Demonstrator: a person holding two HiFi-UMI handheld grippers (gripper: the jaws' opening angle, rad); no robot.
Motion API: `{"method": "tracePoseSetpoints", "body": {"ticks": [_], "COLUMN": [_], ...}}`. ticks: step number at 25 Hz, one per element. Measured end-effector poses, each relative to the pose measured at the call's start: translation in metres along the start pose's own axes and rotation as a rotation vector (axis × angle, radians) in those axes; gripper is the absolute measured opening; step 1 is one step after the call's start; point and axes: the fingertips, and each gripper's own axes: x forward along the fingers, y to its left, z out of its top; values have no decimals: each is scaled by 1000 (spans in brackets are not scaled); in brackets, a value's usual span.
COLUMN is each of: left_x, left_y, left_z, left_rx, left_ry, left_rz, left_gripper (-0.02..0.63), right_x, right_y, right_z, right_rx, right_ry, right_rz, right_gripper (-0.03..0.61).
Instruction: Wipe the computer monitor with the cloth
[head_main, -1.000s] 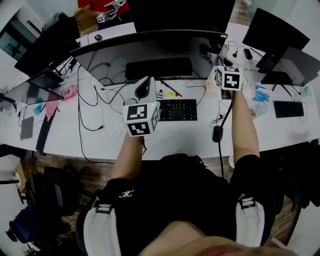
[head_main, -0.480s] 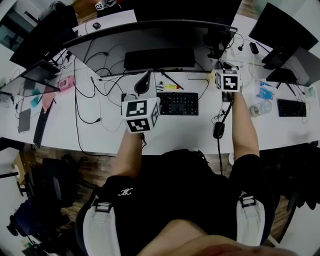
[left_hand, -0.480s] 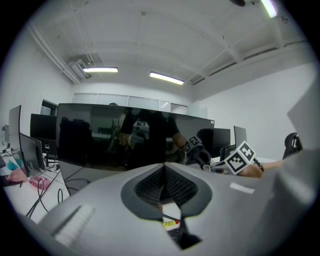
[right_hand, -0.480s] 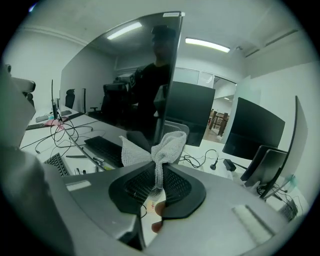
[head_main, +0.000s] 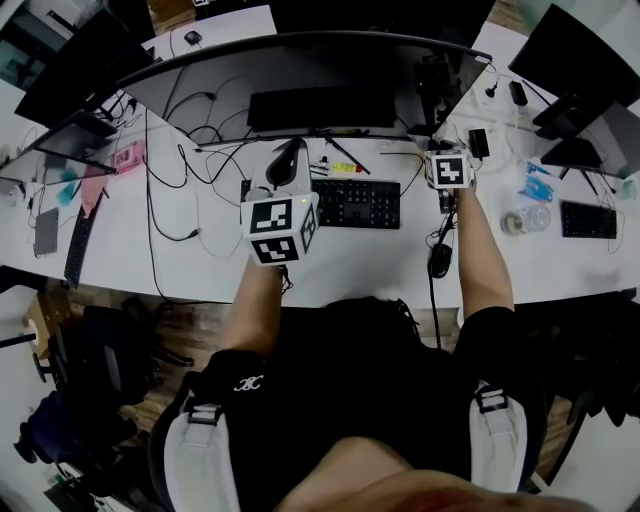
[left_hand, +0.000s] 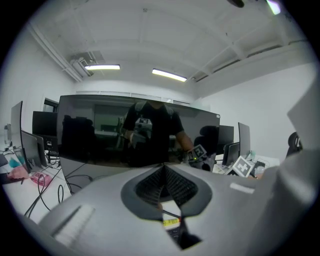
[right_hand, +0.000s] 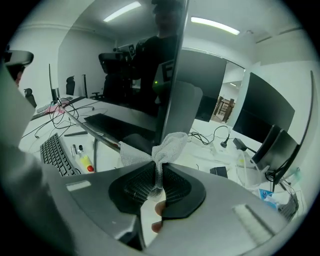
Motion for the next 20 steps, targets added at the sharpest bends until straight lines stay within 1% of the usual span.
{"method": "tracePoseSetpoints", "body": {"ticks": [7, 10, 13, 17, 20], "left_x": [6, 6, 5, 1, -6], "left_y": [8, 9, 12, 22, 34], "left_z": [-15, -16, -17, -18, -19], "left_rx": [-8, -6, -6, 1, 1], "left_ry": [35, 38, 40, 46, 48], "left_rz": [10, 12, 18, 31, 48], "left_gripper": [49, 49, 49, 49, 49], "right_x": [25, 30, 40, 39, 50], "right_y": [19, 25, 37, 57, 76], "right_z": [-32, -36, -42, -33, -36], "right_rx": [12, 17, 23, -5, -5], "right_ry": [66, 68, 73, 67, 72], "right_rz": [36, 43, 69, 75, 101], "right_gripper": [29, 29, 29, 29, 29]}}
